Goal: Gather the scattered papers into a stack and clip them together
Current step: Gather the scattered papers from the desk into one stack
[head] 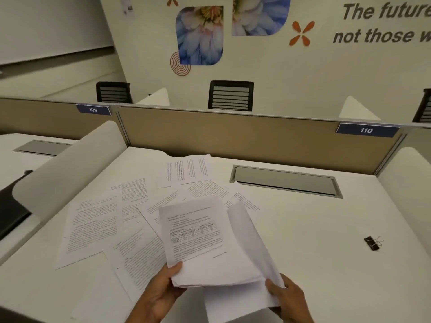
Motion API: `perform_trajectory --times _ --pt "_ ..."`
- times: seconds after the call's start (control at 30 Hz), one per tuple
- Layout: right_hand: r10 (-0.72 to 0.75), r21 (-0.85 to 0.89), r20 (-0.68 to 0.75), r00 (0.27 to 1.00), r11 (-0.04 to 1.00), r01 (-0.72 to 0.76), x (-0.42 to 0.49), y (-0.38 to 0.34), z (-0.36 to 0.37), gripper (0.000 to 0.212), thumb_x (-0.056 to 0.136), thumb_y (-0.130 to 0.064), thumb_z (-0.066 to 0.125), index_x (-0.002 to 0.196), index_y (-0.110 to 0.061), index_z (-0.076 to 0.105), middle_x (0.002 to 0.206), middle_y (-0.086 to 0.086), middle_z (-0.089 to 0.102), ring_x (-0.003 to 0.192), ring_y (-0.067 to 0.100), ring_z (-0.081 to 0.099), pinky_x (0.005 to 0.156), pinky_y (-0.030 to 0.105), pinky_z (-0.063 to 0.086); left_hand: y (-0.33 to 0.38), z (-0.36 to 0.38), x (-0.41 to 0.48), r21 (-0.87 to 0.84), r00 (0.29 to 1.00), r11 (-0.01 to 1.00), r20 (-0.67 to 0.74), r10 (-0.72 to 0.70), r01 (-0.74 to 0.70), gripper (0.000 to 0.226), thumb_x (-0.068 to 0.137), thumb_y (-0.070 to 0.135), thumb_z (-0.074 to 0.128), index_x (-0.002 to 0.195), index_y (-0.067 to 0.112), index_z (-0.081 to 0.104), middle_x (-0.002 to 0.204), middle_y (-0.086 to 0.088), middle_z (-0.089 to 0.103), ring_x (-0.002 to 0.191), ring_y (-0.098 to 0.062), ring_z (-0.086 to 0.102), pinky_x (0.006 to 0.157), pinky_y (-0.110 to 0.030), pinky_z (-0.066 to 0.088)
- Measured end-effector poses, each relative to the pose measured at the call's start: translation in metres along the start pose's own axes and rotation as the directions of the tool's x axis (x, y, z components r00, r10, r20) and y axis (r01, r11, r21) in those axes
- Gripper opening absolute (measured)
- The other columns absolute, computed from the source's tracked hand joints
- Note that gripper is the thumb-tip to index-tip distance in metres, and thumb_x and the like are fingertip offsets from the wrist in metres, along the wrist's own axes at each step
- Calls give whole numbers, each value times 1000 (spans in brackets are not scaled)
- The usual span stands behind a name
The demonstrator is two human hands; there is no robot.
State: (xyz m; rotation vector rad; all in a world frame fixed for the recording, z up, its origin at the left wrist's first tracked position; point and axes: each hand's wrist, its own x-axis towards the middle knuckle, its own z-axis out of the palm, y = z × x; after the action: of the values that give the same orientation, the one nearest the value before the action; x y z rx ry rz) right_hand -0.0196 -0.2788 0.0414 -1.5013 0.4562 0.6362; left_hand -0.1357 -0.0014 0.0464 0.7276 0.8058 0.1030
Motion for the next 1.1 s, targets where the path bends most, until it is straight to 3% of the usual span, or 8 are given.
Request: perform_trajectory --times 0.13,0.33,0.47,0.6,0.73,0.8,0.9,1.1 --pt "4 24 74 997 1000 -6 -4 8 11 37 69 -7 89 101 -2 70 105 24 70 96 41 67 65 35 58 -4 9 -8 25 998 999 45 32 -34 46 90 4 65 135 15 60 131 -13 70 123 -38 63 102 -58 50" --pt "68 -55 335 940 997 -52 0 6 5 97 25 -22 103 115 -5 70 105 21 78 100 45 72 72 43 63 0 3 -22 7 994 1000 111 -4 4 47 92 5 65 138 11 58 135 -20 66 127 -43 60 112 -64 39" --pt "73 -143 468 881 990 -6 -9 -5 3 68 57 -6 87 122 -8 68 106 16 79 99 39 75 66 37 63 0 -2 -30 -19 992 1000 127 -9 11 44 93 6 63 136 12 60 135 -20 66 127 -43 60 113 -64 38" --pt "69 -207 517 853 977 46 -14 -11 5 38 88 10 66 119 -11 68 96 6 82 75 15 79 55 23 60 -5 -6 -30 -5 996 998 75 55 -55 41 94 5 64 135 10 63 133 -18 68 126 -40 62 113 -61 40" --pt "71 -321 518 852 940 117 -20 -12 17 57 67 -29 78 123 -27 68 103 -8 80 94 10 74 65 19 58 -3 -12 -28 6 997 998 44 65 -66 42 92 4 66 134 8 64 131 -18 69 124 -40 63 110 -59 44" --pt "95 -292 503 859 954 65 -13 -10 21 67 56 -50 86 117 -25 71 107 -3 80 104 19 73 79 27 61 3 -20 -22 12 997 997 38 70 -70 42 91 3 67 133 8 64 130 -19 70 124 -41 62 111 -59 43" --pt "241 -129 422 874 970 -205 -6 -12 40 63 89 -57 63 121 -2 71 117 24 75 117 42 66 110 54 46 17 -34 -14 48 995 997 84 55 -59 41 92 3 65 133 9 64 131 -19 69 125 -43 61 112 -61 41" --pt "27 -206 410 912 977 64 -20 -21 133 39 88 -36 74 121 -16 70 108 2 81 101 27 76 82 36 61 58 -64 14 260 984 953 125 130 -159 43 90 11 71 131 22 66 130 -3 72 121 -31 67 109 -54 47"
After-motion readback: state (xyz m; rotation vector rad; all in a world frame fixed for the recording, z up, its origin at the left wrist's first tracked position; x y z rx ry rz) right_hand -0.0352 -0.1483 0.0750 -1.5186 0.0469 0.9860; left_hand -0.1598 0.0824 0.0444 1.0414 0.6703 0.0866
